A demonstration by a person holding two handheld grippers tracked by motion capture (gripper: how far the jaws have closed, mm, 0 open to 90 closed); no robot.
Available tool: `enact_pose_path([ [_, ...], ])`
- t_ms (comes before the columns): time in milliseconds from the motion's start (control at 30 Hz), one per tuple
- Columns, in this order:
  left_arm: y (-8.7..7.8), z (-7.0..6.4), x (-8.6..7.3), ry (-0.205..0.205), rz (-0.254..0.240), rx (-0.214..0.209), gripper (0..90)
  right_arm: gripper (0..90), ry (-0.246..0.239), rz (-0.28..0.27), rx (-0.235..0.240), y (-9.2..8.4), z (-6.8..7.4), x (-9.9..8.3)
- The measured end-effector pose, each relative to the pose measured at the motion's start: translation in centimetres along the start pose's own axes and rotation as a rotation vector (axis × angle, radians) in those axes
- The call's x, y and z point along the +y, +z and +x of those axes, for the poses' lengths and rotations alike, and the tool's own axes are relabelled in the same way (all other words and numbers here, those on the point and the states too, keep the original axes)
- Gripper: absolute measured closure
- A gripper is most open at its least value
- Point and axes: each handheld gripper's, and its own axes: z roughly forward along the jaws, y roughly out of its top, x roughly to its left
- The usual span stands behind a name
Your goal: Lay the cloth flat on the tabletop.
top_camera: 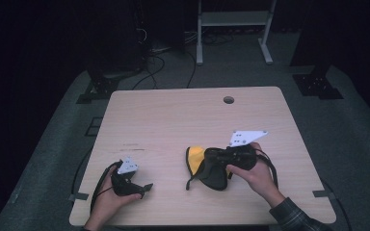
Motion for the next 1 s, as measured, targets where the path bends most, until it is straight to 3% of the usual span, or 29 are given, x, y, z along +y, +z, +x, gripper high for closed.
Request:
enact_pose_path([
  [200, 0.0, 0.0, 0.0, 0.000, 0.000, 0.000, 0.0, 84.3, 0.042, -0.037, -0.089, -3.4, -1.8, -0.4],
  [433, 0.0, 0.0, 0.0, 0.001, 0.000, 0.000, 0.0, 84.3, 0.116, -0.011, -0.240, -6.9, -4.6, -2.8],
  [567, 0.0, 0.0, 0.0, -0.002, 0.000, 0.002, 0.0, 84.3, 0.156, 0.042, -0.350, -8.0, -6.7, -4.5],
  [700, 0.0, 0.0, 0.0, -0.004, -0.001, 0.003, 0.0, 84.3, 0.195, 0.104, -0.428, -8.4, -8.4, -6.0],
  [800, 0.0, 0.0, 0.0, -0.004, -0.002, 0.003, 0.0, 84.2, 0.221, 0.159, -0.469, -8.3, -9.4, -7.2],
  [1000, 0.0, 0.0, 0.0, -0.005, -0.002, 0.003, 0.0, 80.7, 0.256, 0.242, -0.507, -7.6, -10.9, -9.0],
])
